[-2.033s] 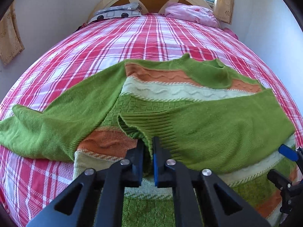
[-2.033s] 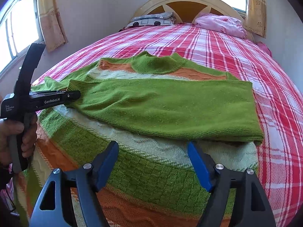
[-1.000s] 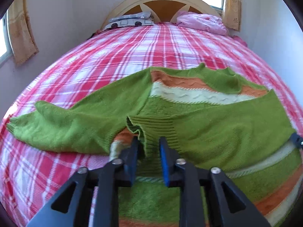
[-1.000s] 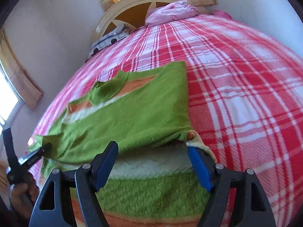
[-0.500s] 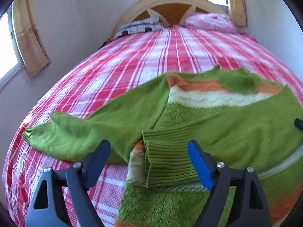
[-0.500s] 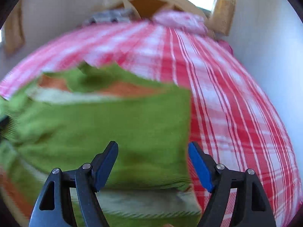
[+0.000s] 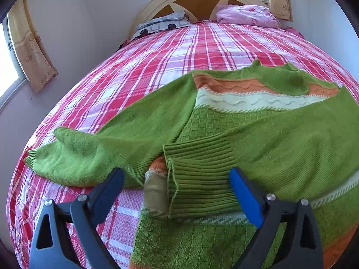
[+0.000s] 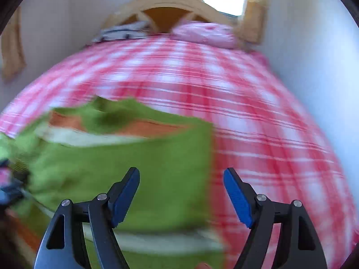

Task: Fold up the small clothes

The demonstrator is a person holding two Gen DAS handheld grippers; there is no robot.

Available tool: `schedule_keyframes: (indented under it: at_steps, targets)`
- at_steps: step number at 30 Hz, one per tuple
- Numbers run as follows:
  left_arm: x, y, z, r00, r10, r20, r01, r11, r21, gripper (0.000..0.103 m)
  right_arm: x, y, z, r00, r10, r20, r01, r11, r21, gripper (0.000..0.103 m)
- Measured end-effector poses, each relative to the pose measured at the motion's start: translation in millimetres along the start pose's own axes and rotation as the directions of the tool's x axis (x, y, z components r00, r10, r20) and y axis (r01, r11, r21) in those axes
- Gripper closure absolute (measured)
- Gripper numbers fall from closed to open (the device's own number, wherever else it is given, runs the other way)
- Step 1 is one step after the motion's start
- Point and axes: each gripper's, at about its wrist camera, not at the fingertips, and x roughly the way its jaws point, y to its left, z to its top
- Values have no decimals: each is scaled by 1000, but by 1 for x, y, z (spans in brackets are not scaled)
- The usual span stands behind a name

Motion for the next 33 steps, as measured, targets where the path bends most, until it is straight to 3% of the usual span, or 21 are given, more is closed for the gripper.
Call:
schedule_keyframes:
  at_steps: [3, 6, 8, 25, 30, 33]
  targets:
    - [1, 4, -1, 1000, -11, -6, 11, 1000, -19, 2, 24, 23, -2, 997, 39, -63, -39, 999, -1, 25]
    - [2, 6, -2, 1000, -17, -11, 17, 999, -31, 1, 38, 39, -25, 992, 56, -111, -56, 998, 3, 25]
    - [2, 6, -2, 1000, -17, -14, 16, 999, -32, 0, 30, 44, -38, 997, 15, -70, -17, 999, -35, 25]
    - [-12, 17, -14, 998, -56, -13, 55, 996, -65, 0, 8, 39, -67, 999, 26, -31, -27, 999, -28, 25]
    - [-28, 43, -29, 999, -48, 6, 48, 996, -78, 0, 4, 38, -70, 999, 32, -23, -33, 999, -21, 25]
    - [-32, 72, -42, 1000, 1, 6, -1, 997, -75, 0, 4, 37, -71, 999, 38, -21, -38, 999, -17, 25]
